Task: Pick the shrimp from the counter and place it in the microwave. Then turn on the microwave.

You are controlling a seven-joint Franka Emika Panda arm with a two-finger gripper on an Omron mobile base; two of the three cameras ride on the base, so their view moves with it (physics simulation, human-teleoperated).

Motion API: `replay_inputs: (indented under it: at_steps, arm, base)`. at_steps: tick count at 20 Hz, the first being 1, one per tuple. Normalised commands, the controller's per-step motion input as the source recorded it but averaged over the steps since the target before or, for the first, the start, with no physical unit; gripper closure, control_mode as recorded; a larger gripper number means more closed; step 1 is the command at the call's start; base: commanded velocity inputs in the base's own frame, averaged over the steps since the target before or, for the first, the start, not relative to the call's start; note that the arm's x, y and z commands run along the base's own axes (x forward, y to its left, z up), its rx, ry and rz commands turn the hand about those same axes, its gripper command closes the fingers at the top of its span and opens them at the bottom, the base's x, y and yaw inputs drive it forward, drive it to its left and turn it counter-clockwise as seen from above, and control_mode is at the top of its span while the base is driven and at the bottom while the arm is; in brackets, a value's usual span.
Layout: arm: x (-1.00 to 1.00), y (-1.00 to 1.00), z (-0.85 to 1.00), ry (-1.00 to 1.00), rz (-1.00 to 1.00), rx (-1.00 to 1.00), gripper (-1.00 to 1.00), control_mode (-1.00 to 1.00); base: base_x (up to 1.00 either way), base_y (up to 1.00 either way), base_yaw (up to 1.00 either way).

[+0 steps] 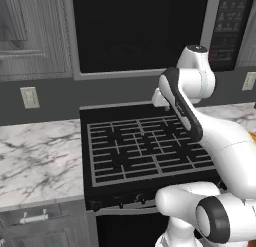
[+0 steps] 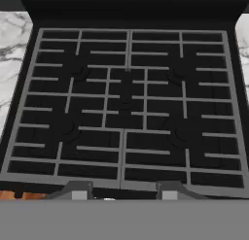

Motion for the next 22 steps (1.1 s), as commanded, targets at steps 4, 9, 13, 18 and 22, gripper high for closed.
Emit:
replay_inputs:
  at_steps: [4, 9, 13, 18, 22]
  arm:
    - [-0.13, -0.04, 0.00, -0.10, 0.00, 0.00, -1.00, -1.00]
    - [-0.26, -0.24, 0.10, -0.23, -0.05, 0.00, -1.00, -1.00]
    - [-0.11, -0.17, 0.28, -0.25, -0.07, 0.00, -1.00, -1.00]
    - [0.00, -0.24, 0.44, -0.24, -0.10, 0.00, -1.00, -1.00]
    - [0.00, -0.32, 0.56, -0.22, -0.10, 0.00, -1.00, -1.00]
  base:
    - [0.00, 0.00, 0.00]
    - [0.00, 0.00, 0.00]
    - [0.00, 0.00, 0.00]
    - [0.00, 0.00, 0.00]
    - [0.00, 0.00, 0.00]
